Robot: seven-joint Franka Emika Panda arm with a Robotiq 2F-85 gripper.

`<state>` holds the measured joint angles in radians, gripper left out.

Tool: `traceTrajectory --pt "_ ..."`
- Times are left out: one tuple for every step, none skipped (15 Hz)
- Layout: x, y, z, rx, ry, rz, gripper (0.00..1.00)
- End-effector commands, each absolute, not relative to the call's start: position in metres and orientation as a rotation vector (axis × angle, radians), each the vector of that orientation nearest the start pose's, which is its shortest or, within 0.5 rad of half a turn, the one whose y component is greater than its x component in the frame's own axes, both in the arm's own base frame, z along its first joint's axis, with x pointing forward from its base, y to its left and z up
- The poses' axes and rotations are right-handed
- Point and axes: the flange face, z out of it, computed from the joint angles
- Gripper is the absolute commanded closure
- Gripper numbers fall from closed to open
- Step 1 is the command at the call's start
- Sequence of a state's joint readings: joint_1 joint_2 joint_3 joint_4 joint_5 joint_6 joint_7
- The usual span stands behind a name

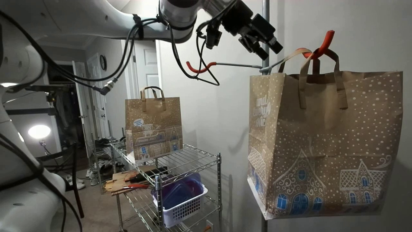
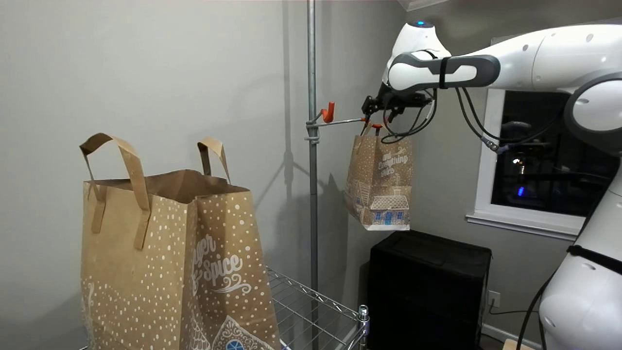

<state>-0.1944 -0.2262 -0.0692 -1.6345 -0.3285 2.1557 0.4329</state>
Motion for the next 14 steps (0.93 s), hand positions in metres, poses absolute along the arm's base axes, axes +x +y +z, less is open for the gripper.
traceTrajectory --pt "0.519 -0.167 0.784 -2.912 1.11 -1.32 0.0" --pt "0.524 -0.168 0.785 -2.884 1.146 -1.325 0.0" --pt "0.528 -0.169 0.786 -2.864 1.177 -1.331 0.0" --pt "0.532 -0.17 0.788 -2.844 1.208 -1.344 0.0" --pt "0.534 -0.17 0.79 -2.836 1.235 -1.36 0.0" --pt "0.536 -0.17 0.792 -2.846 1.272 -1.38 0.0" --pt "0.536 -0.17 0.795 -2.861 1.307 -1.415 0.0" --pt "0.536 -0.17 0.798 -2.869 1.333 -1.444 0.0" --pt "0.536 -0.169 0.801 -2.872 1.357 -1.471 0.0" --pt "0.536 -0.169 0.803 -2.876 1.377 -1.479 0.0" --pt "0.536 -0.168 0.803 -2.884 1.387 -1.479 0.0" --pt "0.536 -0.165 0.803 -2.897 1.37 -1.446 0.0" --pt "0.536 -0.163 0.802 -2.906 1.366 -1.423 0.0" --pt "0.536 -0.162 0.801 -2.915 1.365 -1.392 0.0"
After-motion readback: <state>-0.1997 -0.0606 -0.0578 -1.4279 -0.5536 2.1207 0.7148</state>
